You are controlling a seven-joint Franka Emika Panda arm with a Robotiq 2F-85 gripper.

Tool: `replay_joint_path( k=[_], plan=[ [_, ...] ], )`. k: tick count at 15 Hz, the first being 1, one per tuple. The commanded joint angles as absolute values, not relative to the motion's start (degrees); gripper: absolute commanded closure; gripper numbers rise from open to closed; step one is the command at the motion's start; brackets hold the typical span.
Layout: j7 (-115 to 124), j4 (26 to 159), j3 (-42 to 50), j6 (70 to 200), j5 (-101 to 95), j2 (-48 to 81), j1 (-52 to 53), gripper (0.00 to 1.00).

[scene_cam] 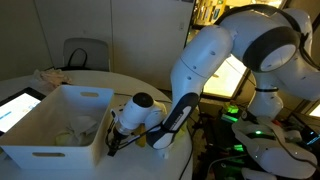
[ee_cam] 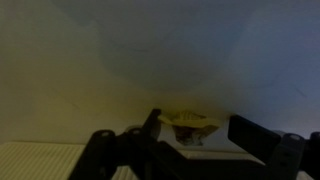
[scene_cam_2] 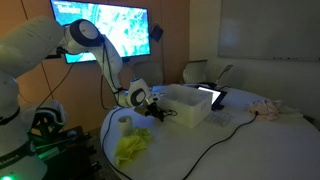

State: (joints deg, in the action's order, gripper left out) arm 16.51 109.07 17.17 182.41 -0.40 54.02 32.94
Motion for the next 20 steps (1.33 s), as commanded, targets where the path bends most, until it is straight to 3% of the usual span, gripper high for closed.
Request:
replay_joint_path(
  k=[1, 4, 5, 7, 11, 12, 20],
  plan=[
    [14.83, 107.67, 16.68, 183.48, 1.26, 55.74, 32.82, 0.39],
    [14.5, 107.74, 16.79, 183.5, 1.13, 55.67, 32.89, 0.53],
    [14.35, 107.77, 16.86, 183.52, 1.08, 55.67, 32.96, 0.7],
    [14.03, 107.9, 16.87, 183.44, 0.94, 55.52, 32.94, 0.85],
    [13.36, 108.52, 17.25, 183.23, 0.76, 55.09, 33.41, 0.92],
    [13.17, 108.79, 17.28, 182.91, 0.73, 54.75, 33.44, 0.88],
    [8.92, 119.12, 17.63, 179.33, -1.68, 44.98, 36.82, 0.87]
  ],
)
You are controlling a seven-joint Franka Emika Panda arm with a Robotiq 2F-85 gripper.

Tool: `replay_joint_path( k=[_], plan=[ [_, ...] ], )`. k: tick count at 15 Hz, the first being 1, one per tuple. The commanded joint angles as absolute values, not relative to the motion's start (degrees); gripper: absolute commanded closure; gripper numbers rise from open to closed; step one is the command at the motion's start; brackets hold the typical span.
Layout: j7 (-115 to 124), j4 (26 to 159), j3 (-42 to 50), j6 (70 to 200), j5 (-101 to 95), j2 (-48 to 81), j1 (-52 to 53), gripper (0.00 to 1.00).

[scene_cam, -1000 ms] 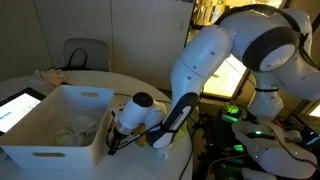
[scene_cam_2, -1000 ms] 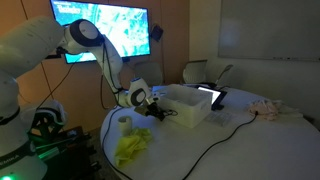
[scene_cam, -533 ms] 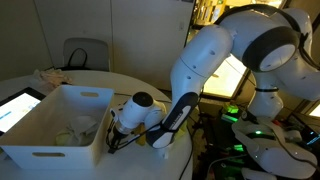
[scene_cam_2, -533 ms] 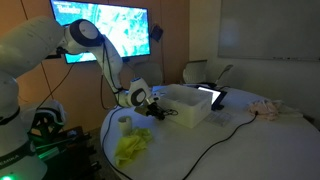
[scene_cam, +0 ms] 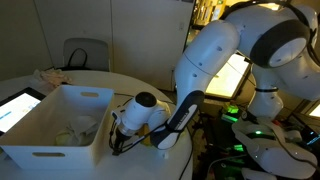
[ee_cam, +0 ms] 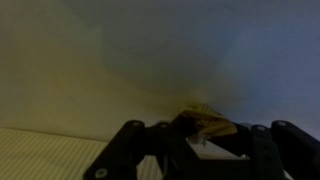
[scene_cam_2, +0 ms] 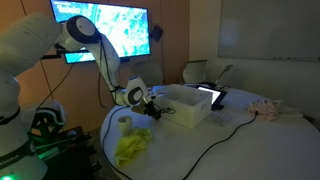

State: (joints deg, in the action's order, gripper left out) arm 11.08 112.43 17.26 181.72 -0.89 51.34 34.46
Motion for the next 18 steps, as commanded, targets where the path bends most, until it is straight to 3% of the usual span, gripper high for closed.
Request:
replay_joint_path(
  k=[1, 10, 18],
  plan=[
    [8.54, 120.62, 17.87, 178.1, -2.13, 43.27, 37.47, 0.88],
    [13.83, 127.58, 25.21, 161.39, -10.87, 28.64, 44.68, 0.87],
    [21.52, 131.38, 16.28, 140.71, -23.36, 15.85, 36.35, 0.87]
  ],
)
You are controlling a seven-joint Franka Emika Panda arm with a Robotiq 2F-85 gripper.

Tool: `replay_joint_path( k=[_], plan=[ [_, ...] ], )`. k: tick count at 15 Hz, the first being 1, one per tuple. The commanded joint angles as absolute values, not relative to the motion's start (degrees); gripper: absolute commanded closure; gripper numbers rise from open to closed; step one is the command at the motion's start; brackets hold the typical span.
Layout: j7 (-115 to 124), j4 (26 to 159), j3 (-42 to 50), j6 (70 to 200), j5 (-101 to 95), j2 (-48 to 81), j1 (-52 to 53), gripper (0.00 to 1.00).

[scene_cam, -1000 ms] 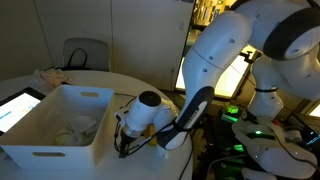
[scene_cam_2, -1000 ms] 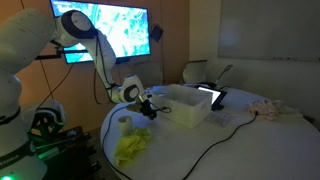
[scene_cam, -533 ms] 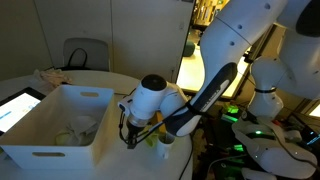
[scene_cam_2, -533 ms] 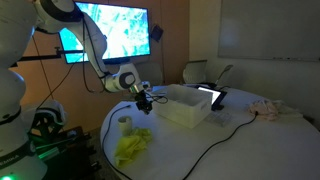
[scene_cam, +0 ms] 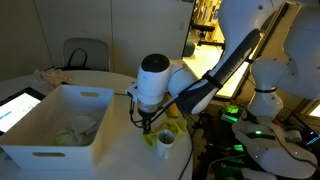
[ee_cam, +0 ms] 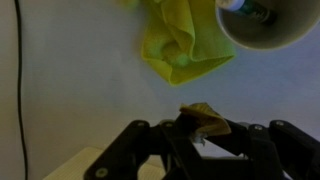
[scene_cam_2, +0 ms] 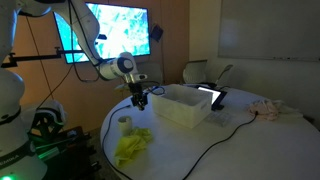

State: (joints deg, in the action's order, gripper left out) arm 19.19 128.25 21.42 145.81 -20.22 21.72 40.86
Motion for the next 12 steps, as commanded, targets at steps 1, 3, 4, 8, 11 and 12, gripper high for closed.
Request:
replay_joint_path(
  k=[1, 3, 4, 8, 11, 12],
  plan=[
    [21.64, 132.15, 14.12, 139.05, -23.65, 14.64, 34.45, 0.87],
    [22.21, 133.65, 9.83, 136.92, -23.83, 12.95, 30.77, 0.87],
    [22.03, 134.41, 7.76, 136.28, -23.57, 12.27, 28.79, 0.87],
    [22.29, 137.81, 1.52, 137.32, -23.09, 10.89, 22.78, 0.87],
    [22.2, 139.64, -1.13, 138.23, -22.88, 10.55, 20.29, 0.87],
    [23.24, 140.17, -1.6, 138.81, -23.57, 10.52, 19.98, 0.87]
  ],
)
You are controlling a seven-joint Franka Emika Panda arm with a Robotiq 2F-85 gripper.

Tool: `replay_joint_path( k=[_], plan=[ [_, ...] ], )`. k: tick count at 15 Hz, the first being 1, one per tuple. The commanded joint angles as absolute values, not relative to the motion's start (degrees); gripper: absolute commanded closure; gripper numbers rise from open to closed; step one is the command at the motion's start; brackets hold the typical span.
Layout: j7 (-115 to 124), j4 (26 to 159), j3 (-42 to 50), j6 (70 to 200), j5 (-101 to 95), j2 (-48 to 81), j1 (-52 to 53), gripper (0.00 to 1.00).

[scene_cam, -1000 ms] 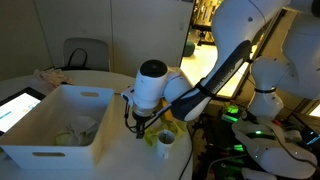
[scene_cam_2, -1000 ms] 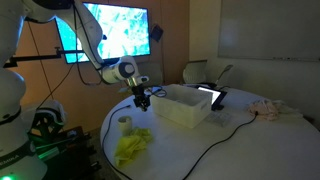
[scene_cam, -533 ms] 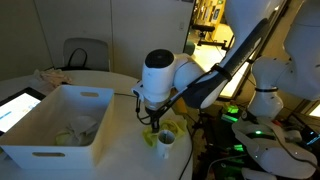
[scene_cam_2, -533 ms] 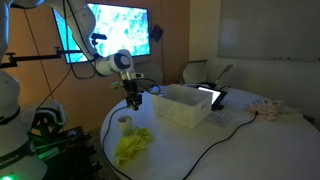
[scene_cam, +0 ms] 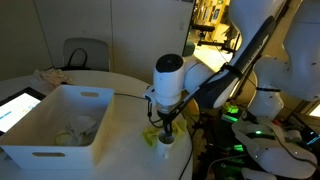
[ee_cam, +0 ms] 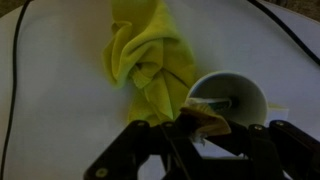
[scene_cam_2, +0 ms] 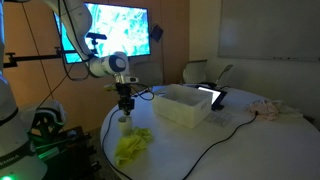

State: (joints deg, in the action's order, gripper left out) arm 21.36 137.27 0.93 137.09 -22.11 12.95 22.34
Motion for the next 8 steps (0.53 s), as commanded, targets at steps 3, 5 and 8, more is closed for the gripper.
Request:
replay_joint_path(
  k=[3, 5, 8],
  plan=[
    [25.1, 141.31, -2.46, 141.08, -24.5, 10.45, 19.3, 0.87],
    [26.71, 141.7, -2.47, 142.64, -25.64, 10.47, 19.2, 0.87],
    [29.54, 141.86, -2.08, 144.31, -28.09, 10.84, 19.31, 0.87]
  ],
)
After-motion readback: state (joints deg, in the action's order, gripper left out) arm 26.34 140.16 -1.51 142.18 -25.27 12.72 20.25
